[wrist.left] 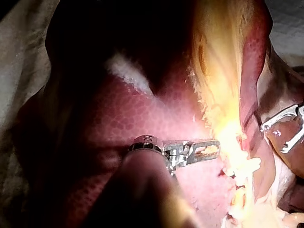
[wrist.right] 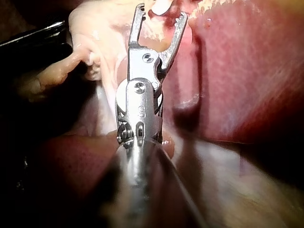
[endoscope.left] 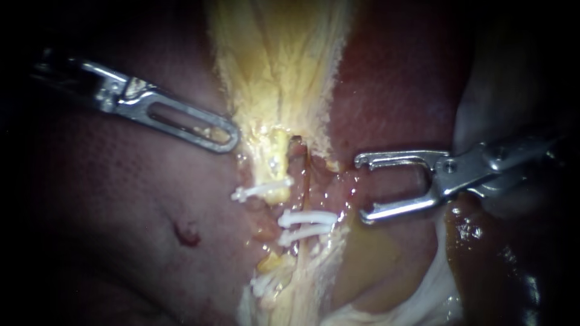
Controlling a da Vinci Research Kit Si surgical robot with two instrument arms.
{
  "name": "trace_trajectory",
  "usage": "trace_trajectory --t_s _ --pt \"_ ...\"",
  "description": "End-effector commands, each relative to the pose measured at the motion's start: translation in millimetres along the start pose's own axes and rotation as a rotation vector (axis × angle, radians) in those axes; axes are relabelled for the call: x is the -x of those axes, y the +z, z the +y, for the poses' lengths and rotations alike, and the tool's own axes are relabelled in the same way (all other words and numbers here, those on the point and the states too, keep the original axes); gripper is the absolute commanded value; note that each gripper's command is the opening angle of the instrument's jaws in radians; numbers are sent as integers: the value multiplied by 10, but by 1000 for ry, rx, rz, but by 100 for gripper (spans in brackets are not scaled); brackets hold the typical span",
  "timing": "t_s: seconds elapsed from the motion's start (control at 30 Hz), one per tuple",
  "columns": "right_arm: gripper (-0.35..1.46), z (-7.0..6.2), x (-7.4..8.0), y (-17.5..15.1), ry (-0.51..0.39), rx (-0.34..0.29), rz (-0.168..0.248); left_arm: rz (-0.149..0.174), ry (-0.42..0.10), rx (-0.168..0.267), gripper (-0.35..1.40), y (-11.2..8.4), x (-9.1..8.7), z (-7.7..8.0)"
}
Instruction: Going back second clip right tube
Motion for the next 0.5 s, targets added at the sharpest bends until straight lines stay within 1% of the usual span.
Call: trace_trajectory --t_s 0.03,0.1,0.2,0.5 --pt "50 0 0 0 0 0 1 1 -5 0 -35 3 -1 2" --pt "50 0 -1 -1 0 0 1 4 -3 2 -35 9 -1 5" --pt "50 -1 -1 -1 -5 0 1 3 -3 3 -35 12 0 6" --pt "50 -1 -5 -1 -3 0 1 3 -3 3 -35 12 0 4"
